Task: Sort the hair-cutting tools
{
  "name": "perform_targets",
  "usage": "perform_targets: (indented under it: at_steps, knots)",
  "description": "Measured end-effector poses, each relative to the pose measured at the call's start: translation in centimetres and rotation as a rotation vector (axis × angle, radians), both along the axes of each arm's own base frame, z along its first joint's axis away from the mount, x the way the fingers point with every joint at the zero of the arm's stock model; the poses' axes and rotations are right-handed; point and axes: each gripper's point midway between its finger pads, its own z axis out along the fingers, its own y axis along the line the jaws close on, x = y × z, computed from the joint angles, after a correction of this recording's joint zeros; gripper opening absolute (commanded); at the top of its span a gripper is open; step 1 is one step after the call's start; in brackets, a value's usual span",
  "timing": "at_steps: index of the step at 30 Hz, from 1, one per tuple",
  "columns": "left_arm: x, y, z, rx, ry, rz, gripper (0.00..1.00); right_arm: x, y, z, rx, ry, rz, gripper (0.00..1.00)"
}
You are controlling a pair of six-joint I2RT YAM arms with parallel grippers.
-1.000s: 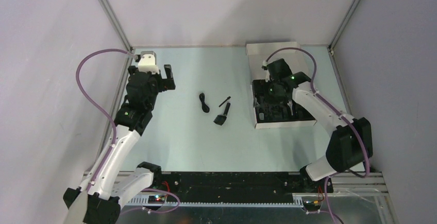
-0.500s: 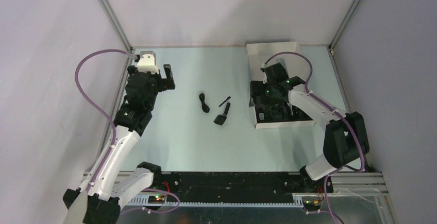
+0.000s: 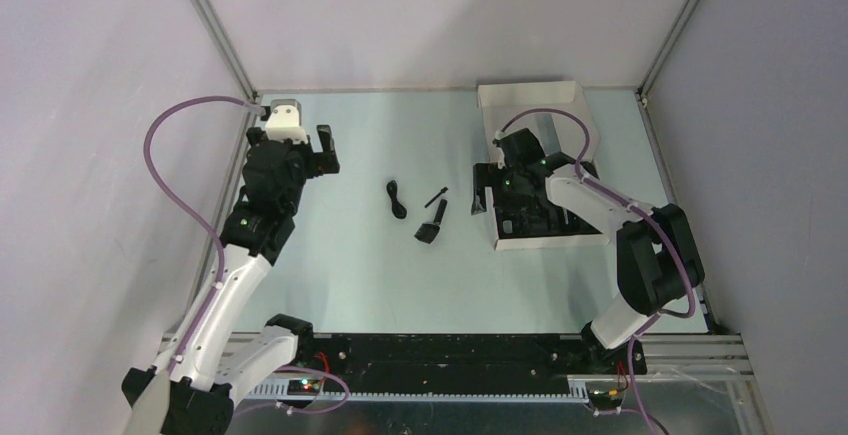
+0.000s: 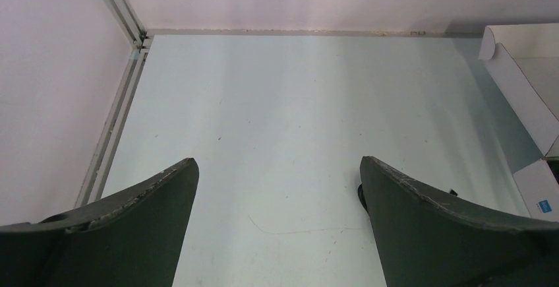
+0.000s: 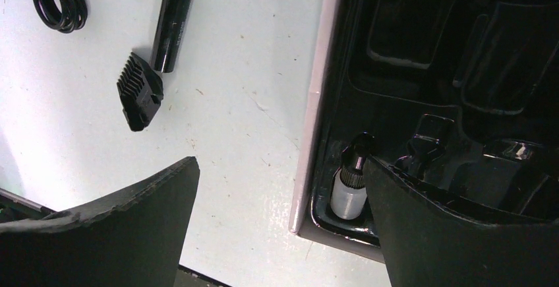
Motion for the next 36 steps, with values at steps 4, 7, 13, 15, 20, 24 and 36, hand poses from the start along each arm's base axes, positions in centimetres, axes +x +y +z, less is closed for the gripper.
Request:
perform_targets:
  at_steps: [4, 7, 13, 15, 20, 24, 36]
  knots:
    - [0.0, 0.0, 0.1, -0.002, -0.006, 0.0, 1.0, 0.0, 0.0, -0.2, 0.002, 0.001, -0.006, 0.99]
    - [0.0, 0.0, 0.2, -0.002, -0.006, 0.0, 0.99, 0.0, -0.1, -0.5, -0.001, 0.001, -0.007, 0.99]
    - [0.0, 0.0, -0.3, 0.0, 0.002, -0.001, 0.99, 0.0, 0.0, -0.9, -0.003, -0.006, -0.016, 0.99]
    - [0.0, 0.0, -0.5, 0.001, 0.005, -0.001, 0.99, 0.1, 0.1, -1.0, -0.004, -0.01, -0.02, 0.99]
    - [0.0, -0.1, -0.5, 0.001, 0.005, -0.003, 0.99, 0.1, 0.0, -0.9, -0.008, -0.022, -0.025, 0.99]
    - [0.0, -0.1, -0.5, 0.001, 0.005, -0.003, 0.99, 0.0, -0.2, -0.4, -0.007, -0.038, -0.033, 0.99]
    - [0.0, -0.1, -0.5, 0.0, 0.004, -0.005, 0.99, -1.0, -0.2, 2.3, 0.038, -0.076, -0.039, 0.99]
